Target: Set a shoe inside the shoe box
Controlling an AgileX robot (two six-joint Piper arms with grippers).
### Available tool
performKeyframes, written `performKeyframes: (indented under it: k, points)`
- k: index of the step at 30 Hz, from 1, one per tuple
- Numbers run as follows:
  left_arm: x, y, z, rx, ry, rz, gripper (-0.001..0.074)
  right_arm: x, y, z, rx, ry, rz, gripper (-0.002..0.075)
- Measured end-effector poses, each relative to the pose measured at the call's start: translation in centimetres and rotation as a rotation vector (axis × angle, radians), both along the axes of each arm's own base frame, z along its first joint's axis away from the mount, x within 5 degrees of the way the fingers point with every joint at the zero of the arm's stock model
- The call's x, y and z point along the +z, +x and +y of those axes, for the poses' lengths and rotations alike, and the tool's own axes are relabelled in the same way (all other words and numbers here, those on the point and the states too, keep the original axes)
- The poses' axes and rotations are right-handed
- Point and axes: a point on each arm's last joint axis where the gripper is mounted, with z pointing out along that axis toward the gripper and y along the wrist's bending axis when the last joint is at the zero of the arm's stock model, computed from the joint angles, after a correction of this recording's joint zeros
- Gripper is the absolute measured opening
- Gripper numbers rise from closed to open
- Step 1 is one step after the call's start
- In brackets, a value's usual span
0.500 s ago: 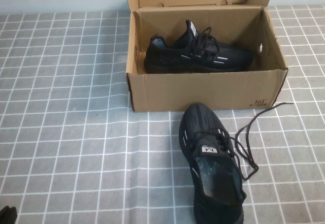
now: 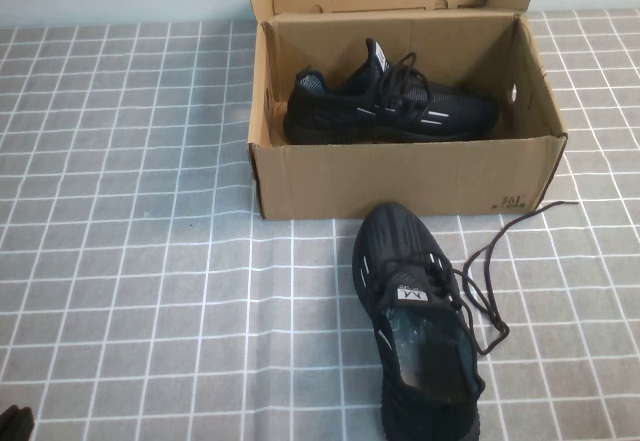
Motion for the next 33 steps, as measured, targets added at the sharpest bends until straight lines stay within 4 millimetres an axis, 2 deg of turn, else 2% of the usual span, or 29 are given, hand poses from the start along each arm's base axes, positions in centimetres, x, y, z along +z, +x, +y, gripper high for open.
performKeyframes:
  k: [22,28,33]
  points:
    - [0.0,0.0,0.0,0.000,0.000,0.000,-0.0001,0.0,0.0,0.0,0.001,0.017,0.002,-0.0016]
    - [0.0,0.0,0.0,0.000,0.000,0.002,-0.0001,0.3,0.0,0.3,0.003,0.132,-0.003,-0.0016]
    - [0.0,0.0,0.0,0.000,0.000,0.002,-0.0001,1.5,0.2,0.4,-0.030,0.404,-0.073,-0.0016]
